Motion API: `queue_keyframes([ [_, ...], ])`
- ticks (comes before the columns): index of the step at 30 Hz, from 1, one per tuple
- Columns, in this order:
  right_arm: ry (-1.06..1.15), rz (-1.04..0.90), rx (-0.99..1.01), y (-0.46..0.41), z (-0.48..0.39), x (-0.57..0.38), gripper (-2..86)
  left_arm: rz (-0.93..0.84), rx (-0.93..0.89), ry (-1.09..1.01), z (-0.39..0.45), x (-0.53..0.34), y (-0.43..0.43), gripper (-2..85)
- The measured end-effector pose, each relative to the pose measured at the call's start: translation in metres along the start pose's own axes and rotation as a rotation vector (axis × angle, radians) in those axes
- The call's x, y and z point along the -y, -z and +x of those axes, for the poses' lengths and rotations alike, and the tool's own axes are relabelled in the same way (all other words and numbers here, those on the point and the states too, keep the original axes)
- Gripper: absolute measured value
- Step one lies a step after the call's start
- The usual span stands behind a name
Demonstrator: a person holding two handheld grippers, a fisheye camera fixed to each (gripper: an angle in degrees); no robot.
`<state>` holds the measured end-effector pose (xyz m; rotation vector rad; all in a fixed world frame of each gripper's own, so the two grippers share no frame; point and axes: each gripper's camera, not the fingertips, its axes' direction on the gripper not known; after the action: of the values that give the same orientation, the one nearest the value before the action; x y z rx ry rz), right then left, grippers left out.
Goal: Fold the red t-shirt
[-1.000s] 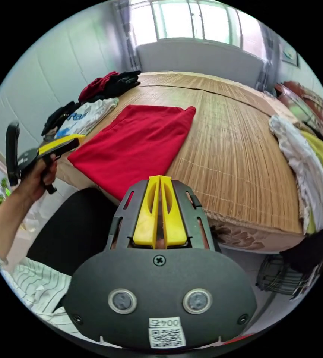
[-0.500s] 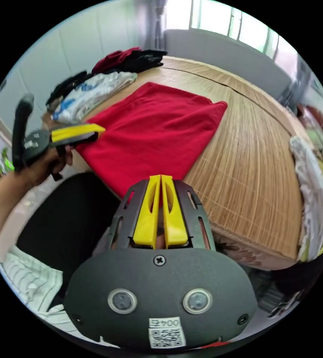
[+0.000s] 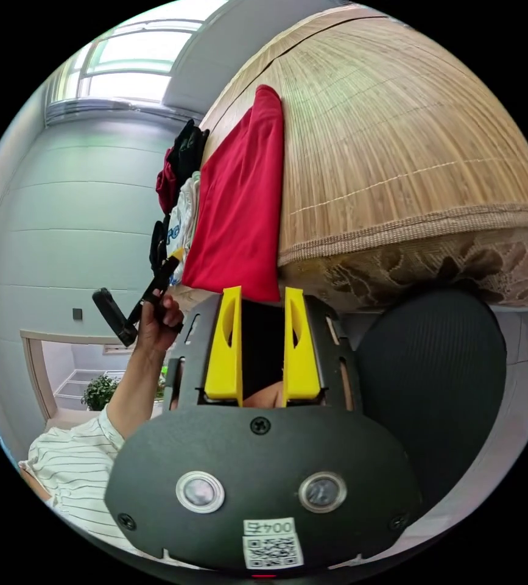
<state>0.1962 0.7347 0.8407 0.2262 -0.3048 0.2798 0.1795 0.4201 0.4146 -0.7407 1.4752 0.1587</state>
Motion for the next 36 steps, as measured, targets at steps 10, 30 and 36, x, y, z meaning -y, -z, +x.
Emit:
queue_keyframes([
  [10, 0.042, 0.0, -0.072, 0.006, -0.006, -0.004, 4.2, -0.054, -0.013, -0.011, 0.019, 0.015, -0.013, 0.2],
  [30, 0.522, 0.214, -0.554, -0.012, -0.136, 0.119, 1.5, -0.136, 0.129, -0.014, 0.007, 0.145, -0.115, 0.1],
  [36, 0.35, 0.111, -0.546, -0.034, -0.097, 0.186, -0.2, -0.184, 0.019, 0.187, -0.046, 0.142, -0.128, 0.1],
])
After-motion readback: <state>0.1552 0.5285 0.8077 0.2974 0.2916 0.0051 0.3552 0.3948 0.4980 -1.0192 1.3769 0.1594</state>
